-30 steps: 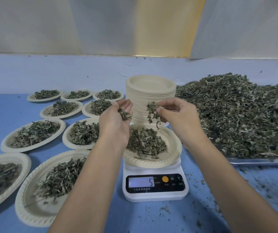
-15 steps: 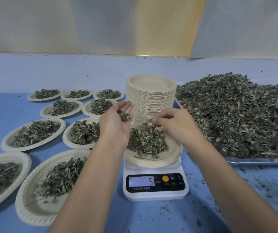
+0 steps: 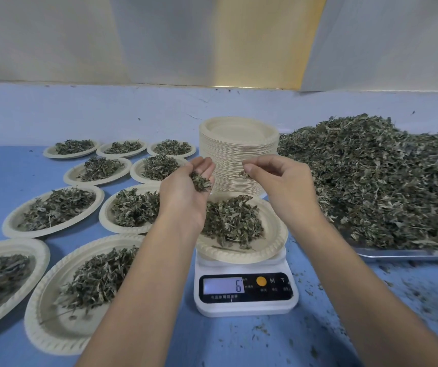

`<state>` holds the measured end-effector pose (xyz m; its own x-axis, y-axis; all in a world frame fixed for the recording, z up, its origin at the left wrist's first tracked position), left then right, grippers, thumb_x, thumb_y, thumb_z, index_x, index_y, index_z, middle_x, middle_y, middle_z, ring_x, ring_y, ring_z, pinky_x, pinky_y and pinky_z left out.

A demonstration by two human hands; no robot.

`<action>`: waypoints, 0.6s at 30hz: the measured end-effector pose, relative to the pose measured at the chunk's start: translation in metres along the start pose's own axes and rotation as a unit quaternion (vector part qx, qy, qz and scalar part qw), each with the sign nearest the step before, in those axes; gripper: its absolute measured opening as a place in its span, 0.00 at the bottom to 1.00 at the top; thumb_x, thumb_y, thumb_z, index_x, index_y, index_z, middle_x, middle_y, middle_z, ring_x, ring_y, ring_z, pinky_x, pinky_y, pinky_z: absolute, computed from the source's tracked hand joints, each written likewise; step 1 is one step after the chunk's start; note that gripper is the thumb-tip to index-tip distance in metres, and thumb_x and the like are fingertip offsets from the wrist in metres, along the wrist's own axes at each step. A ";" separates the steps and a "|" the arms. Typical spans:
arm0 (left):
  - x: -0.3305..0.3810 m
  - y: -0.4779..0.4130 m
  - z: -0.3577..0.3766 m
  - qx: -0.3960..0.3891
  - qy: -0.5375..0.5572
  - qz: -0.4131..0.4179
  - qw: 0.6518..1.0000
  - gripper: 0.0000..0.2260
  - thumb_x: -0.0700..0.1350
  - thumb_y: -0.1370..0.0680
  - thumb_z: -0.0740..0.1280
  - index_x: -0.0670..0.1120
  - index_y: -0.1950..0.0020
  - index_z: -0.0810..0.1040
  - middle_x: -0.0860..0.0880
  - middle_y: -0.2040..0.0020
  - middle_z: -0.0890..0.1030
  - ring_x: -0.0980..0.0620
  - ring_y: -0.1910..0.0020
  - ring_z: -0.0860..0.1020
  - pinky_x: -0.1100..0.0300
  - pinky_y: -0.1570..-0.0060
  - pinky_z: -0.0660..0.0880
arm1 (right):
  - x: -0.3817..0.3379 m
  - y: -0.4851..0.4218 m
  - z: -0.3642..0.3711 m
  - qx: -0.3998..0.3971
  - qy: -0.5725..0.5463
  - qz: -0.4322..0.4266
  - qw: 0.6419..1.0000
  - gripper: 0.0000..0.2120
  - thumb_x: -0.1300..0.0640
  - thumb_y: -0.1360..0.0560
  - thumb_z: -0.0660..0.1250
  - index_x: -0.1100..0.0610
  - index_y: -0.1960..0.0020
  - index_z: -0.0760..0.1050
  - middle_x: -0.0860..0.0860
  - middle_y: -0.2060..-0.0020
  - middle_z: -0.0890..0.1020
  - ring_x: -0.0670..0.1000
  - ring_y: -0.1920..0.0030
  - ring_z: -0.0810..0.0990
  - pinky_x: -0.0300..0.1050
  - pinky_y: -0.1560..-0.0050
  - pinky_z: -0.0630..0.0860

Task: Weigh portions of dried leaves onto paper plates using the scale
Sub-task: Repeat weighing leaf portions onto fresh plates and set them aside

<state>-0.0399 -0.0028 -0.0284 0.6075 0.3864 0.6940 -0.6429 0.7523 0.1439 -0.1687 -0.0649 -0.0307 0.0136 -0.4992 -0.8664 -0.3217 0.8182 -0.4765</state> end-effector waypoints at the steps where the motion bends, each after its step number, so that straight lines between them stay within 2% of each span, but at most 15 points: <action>1: 0.000 0.000 0.000 -0.002 -0.001 0.000 1.000 0.11 0.37 0.18 0.54 0.39 0.54 0.76 0.44 0.57 0.81 0.51 0.56 0.81 0.60 0.51 0.75 | 0.000 0.000 0.001 0.000 -0.007 0.000 1.000 0.04 0.61 0.27 0.72 0.52 0.57 0.82 0.44 0.64 0.84 0.38 0.62 0.81 0.30 0.57 0.74; 13: -0.002 -0.003 -0.001 -0.024 -0.008 0.008 1.000 0.11 0.38 0.17 0.53 0.39 0.50 0.75 0.45 0.58 0.80 0.52 0.57 0.79 0.62 0.52 0.74 | 0.001 0.001 0.004 -0.020 -0.021 0.011 1.000 0.05 0.61 0.27 0.72 0.52 0.58 0.82 0.45 0.66 0.84 0.38 0.64 0.81 0.30 0.59 0.74; 18: -0.001 -0.003 -0.002 -0.035 -0.012 0.012 0.999 0.11 0.37 0.17 0.52 0.40 0.49 0.73 0.44 0.55 0.77 0.48 0.53 0.75 0.61 0.55 0.73 | 0.001 0.002 0.005 -0.041 -0.001 0.037 0.998 0.05 0.54 0.26 0.69 0.49 0.59 0.83 0.43 0.61 0.85 0.39 0.57 0.80 0.37 0.50 0.75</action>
<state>-0.0381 -0.0045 -0.0313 0.5807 0.3923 0.7134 -0.6227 0.7785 0.0788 -0.1652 -0.0619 -0.0330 -0.0106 -0.4379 -0.8990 -0.3977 0.8267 -0.3980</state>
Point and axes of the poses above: each hand's wrist, its own y-axis away from the middle knuckle, its own z-axis out of the palm, x = y × z, the point moved 1 cm from there along -y, towards the middle knuckle
